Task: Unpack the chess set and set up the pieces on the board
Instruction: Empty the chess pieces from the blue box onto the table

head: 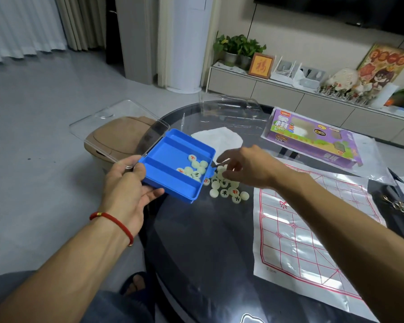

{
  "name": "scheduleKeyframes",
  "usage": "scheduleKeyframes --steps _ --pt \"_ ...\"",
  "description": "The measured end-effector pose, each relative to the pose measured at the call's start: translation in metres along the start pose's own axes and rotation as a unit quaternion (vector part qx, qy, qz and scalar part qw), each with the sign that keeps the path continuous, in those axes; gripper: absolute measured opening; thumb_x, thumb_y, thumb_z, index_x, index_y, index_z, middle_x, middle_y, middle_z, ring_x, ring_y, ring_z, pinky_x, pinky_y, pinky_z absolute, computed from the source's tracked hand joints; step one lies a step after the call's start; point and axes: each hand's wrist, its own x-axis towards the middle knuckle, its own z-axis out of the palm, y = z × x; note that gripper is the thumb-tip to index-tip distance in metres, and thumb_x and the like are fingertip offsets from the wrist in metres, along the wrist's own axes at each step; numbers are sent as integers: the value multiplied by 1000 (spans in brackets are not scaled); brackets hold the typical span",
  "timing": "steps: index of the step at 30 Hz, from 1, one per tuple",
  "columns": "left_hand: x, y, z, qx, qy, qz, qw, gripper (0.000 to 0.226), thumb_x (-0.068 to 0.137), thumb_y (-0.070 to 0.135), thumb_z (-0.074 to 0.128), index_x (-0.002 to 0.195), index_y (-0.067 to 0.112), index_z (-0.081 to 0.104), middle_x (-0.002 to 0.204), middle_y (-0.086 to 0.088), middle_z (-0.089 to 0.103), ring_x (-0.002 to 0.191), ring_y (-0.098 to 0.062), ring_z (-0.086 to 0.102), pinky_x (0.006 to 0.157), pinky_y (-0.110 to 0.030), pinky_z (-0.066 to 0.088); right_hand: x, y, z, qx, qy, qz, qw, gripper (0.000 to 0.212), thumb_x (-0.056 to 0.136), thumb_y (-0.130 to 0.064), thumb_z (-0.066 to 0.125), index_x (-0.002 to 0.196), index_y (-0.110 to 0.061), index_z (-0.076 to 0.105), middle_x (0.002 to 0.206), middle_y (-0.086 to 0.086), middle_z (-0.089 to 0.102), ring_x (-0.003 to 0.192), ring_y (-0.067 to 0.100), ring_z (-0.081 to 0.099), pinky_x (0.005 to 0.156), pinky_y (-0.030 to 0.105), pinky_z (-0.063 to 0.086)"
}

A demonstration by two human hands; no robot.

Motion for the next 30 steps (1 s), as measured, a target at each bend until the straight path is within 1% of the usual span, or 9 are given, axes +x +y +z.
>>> scheduleKeyframes --steps 4,6,8,10,13,17,20,24,30 --pt "0 -1 0 12 8 2 1000 26 104 13 47 128 16 55 119 -12 68 91 -29 72 53 -30 54 7 -21 -4 19 104 -67 992 22 94 -24 68 116 -19 71 102 0 73 86 13 67 79 36 59" --pt "-1 -2 2 18 3 6 1000 26 105 13 47 128 16 55 119 -11 67 89 -28 71 54 -30 55 13 -37 -6 27 69 -103 992 26 94 -25 69 119 -20 71 109 0 69 92 13 64 80 29 53" --pt "-3 -2 5 21 -5 12 1000 25 105 12 46 127 15 56 116 -11 68 84 -26 70 55 -30 54 20 -49 -5 16 -6 -120 993 36 94 -29 67 130 -28 65 123 -1 62 105 14 58 86 25 44" --pt "-4 -2 5 23 -10 21 999 23 105 11 46 125 15 57 111 -10 69 80 -25 69 54 -30 54 25 -56 -4 -2 -67 -140 988 45 94 -22 66 138 -32 58 131 -2 57 116 17 54 96 30 43" --pt "-2 0 2 16 -12 20 1000 21 105 11 46 122 16 58 108 -9 70 80 -25 69 54 -30 53 28 -58 -6 -11 -86 -165 982 48 94 -13 66 140 -26 57 134 0 57 121 19 52 103 31 40" --pt "-1 0 0 3 -23 11 1000 20 105 11 47 120 16 59 104 -10 70 76 -25 68 50 -29 51 30 -60 -7 -15 -82 -168 982 46 90 -12 69 132 -27 60 121 -3 62 108 16 57 92 29 47" --pt "-3 -1 3 3 -28 14 1000 19 105 11 47 119 16 59 101 -8 71 75 -23 69 52 -30 52 31 -61 -10 -7 -109 -156 982 43 89 -10 69 127 -26 58 112 -3 60 97 17 56 89 37 51" --pt "-5 -3 3 3 -33 7 999 20 104 12 48 120 16 60 103 -8 72 80 -25 71 52 -30 52 33 -60 -14 -20 -147 -147 978 40 91 -13 70 122 -31 54 110 -4 56 91 17 56 84 40 54" --pt "-8 -5 6 3 -37 6 999 22 105 10 47 121 16 60 102 -7 72 76 -24 71 53 -31 53 38 -61 -16 -41 -171 -142 974 26 89 -17 72 102 -32 55 86 -15 54 74 2 51 67 27 44"
